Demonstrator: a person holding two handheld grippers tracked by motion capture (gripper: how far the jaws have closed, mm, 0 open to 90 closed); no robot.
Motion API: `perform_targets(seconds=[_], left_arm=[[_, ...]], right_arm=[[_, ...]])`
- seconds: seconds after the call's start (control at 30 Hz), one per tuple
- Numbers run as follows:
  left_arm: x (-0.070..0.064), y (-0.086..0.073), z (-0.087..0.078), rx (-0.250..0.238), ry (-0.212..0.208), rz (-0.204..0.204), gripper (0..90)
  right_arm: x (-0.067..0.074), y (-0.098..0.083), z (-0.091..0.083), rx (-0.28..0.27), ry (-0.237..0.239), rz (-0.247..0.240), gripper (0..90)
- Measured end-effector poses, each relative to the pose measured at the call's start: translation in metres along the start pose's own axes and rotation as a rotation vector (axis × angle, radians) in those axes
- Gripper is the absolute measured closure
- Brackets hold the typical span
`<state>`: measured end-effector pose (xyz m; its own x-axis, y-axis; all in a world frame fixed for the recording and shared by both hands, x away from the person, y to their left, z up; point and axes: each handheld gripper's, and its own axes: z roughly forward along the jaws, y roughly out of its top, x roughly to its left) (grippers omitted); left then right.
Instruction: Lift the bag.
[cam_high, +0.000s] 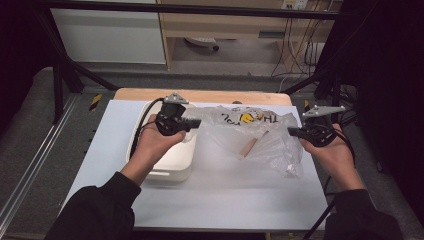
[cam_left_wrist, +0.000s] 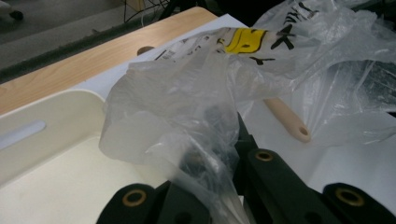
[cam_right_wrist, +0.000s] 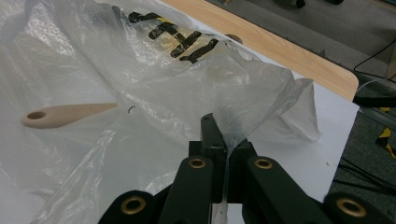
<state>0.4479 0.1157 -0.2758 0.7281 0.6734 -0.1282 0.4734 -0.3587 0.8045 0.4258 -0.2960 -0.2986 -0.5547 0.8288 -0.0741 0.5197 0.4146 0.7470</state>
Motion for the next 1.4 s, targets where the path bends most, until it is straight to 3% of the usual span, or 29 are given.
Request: perform_targets(seconds=[0.3,0.63,1.0,1.4], left_arm=[[0.028,0.015,-0.001,-0.051,0.069,-0.026,90.0],[0.046,0.026,-0.001,-0.073,0.109,-0.049,90.0],[0.056,0.033,-0.007,-0.108,0.132,-0.072,90.0],[0.057,0.051,-0.014,-0.141,0.153,-0.062,90.0]], right_arm=[[-0.008,0.025,0.004,-0.053,0.018,0.012,90.0],[-0.022,0.046,0.007,-0.072,0.015,0.055,90.0],[-0.032,0.067,0.005,-0.117,0.018,0.088,90.0],[-0.047,0.095,0.009,-0.127,-0.016,0.114,90.0]])
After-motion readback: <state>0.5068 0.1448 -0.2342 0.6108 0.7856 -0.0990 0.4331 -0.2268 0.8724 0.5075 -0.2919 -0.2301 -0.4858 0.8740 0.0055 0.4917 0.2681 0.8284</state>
